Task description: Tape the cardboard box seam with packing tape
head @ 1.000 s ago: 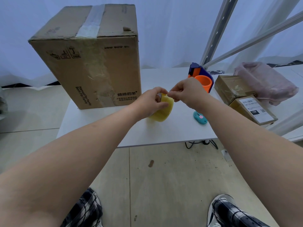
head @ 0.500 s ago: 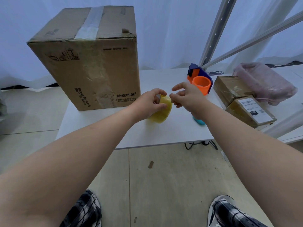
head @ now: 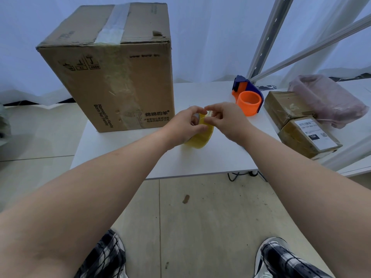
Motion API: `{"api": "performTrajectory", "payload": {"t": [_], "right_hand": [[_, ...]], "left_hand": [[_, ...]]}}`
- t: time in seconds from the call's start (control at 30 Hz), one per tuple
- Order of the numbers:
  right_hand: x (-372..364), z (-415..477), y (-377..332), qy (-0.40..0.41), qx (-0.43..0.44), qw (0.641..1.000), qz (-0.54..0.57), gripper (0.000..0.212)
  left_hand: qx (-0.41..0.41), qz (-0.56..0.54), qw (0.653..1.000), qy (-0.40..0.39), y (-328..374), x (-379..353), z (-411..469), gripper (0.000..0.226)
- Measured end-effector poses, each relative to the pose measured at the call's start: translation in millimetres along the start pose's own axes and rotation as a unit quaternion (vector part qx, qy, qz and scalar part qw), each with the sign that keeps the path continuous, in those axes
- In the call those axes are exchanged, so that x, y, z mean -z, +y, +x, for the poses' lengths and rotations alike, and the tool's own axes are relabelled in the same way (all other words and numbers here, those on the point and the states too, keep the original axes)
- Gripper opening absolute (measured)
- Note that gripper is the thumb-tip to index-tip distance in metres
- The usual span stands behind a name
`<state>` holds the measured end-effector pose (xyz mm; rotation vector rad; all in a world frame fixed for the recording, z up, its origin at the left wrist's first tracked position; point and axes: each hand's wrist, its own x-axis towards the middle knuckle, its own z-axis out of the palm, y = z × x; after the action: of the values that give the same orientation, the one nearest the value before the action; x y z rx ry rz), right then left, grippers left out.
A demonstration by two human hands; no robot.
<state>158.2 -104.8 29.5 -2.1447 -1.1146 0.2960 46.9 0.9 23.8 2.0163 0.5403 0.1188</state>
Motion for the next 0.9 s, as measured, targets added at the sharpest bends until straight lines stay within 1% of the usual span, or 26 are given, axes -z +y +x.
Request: {"api": "performTrajectory", "payload": {"t": [0.07, 0.13, 0.3, 0.4, 0.47, 0.57, 0.63, 0.73, 0.83, 0.9], "right_hand": [[-2, 1, 4, 0.010, -0.015, 0.999, -0.036, 0.034], [-3, -1, 8, 0.026, -0.019, 0.999, -0.044, 0.030], [-12, -8, 5, 0.100, 0.070, 0.986, -0.110, 0.023], [-13, -5, 1, 0.132, 0.073, 0.983, -0.105, 0.021], [-11, -2, 1, 0.126, 0.055, 0.987, -0.081, 0.021], [-5, 1, 3, 0.107, 0.019, 0.994, 0.007, 0.019], [-1, 1, 2, 0.087, -0.006, 0.995, 0.046, 0.016], [6, 1, 0, 0.041, -0.023, 0.997, 0.066, 0.013], [14, -1, 4, 0.047, -0.059, 0.986, 0.150, 0.014], [17, -4, 12, 0.039, -0.087, 0.975, 0.200, 0.018]], "left_hand": [[0.002, 0.000, 1.000, 0.000, 1, 0, -1, 0.041], [0.003, -0.001, 1.000, 0.001, 1, 0, -1, 0.041], [0.003, -0.008, 1.000, 0.019, 2, -2, 1, 0.041], [0.016, -0.037, 0.999, 0.030, 1, -3, 3, 0.048], [0.021, -0.046, 0.998, 0.041, 0, -4, 4, 0.058], [0.022, -0.039, 0.998, 0.044, -2, -7, 3, 0.062], [0.016, -0.006, 0.999, 0.048, -3, -9, 3, 0.060], [-0.013, 0.072, 0.996, 0.059, 0, -9, 6, 0.057], [-0.034, 0.095, 0.993, 0.060, 7, -9, 9, 0.056], [-0.041, 0.116, 0.991, 0.057, 9, -13, 9, 0.056]]}}
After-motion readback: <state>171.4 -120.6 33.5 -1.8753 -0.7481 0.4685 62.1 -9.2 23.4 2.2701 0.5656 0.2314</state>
